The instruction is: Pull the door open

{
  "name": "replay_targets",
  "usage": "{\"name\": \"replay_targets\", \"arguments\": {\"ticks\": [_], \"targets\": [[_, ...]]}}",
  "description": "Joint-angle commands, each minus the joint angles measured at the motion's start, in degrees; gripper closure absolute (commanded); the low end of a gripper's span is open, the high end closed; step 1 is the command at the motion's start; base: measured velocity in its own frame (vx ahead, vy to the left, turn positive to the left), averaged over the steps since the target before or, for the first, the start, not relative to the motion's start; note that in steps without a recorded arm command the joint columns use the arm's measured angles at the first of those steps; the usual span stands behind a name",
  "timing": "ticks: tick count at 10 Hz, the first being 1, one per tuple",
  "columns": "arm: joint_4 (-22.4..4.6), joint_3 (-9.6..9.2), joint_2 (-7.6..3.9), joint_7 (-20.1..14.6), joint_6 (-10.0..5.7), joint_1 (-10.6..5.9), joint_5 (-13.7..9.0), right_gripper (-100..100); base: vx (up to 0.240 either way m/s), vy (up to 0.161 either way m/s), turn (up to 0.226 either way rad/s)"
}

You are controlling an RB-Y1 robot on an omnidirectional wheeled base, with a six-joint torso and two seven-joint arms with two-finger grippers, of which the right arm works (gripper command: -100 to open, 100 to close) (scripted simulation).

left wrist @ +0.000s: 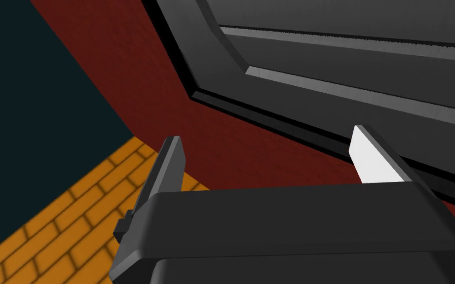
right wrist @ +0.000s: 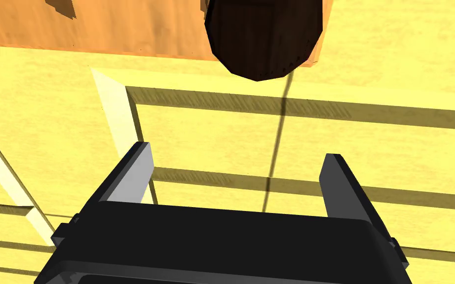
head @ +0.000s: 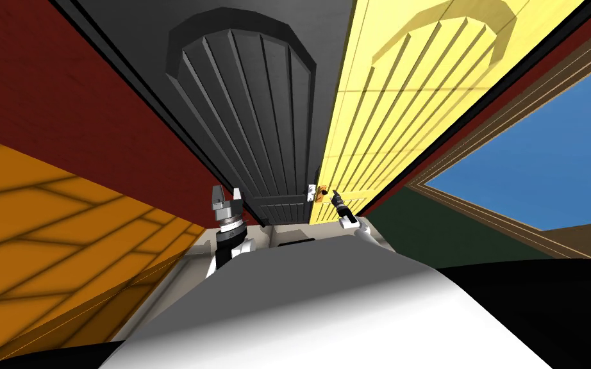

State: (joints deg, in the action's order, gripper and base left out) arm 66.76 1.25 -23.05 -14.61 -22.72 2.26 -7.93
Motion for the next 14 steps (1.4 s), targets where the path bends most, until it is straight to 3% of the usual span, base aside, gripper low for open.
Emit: {"name": "replay_targets", "arguments": {"ticks": [1,2,3,8,11,12,14], "targets": [[0.16,-0.99,0.53,-0.12,-0.08,-1.38,0.15,-100,0.225,0.162,0.131],[0.03,-0.58,0.32,-0.02,0.02,-0.98,0.09,-100,0.109,0.073,0.022],[0.03,-0.58,0.32,-0.02,0.02,-0.98,0.09,100,-0.014,-0.008,-0.021],[0.03,-0.58,0.32,-0.02,0.02,-0.98,0.09,100,-0.023,-0.01,0.005],[-0.38,-0.18,-1.04,-0.53,-0.03,0.66,-0.13,100,-0.141,-0.08,-0.074],[0.33,-0.94,-0.95,-0.85,-0.23,0.56,-0.06,-100,-0.204,-0.043,0.003],[1.72,-2.2,-1.27,-1.56,-0.47,1.08,-0.02,-100,-0.218,0.013,0.038]]}}
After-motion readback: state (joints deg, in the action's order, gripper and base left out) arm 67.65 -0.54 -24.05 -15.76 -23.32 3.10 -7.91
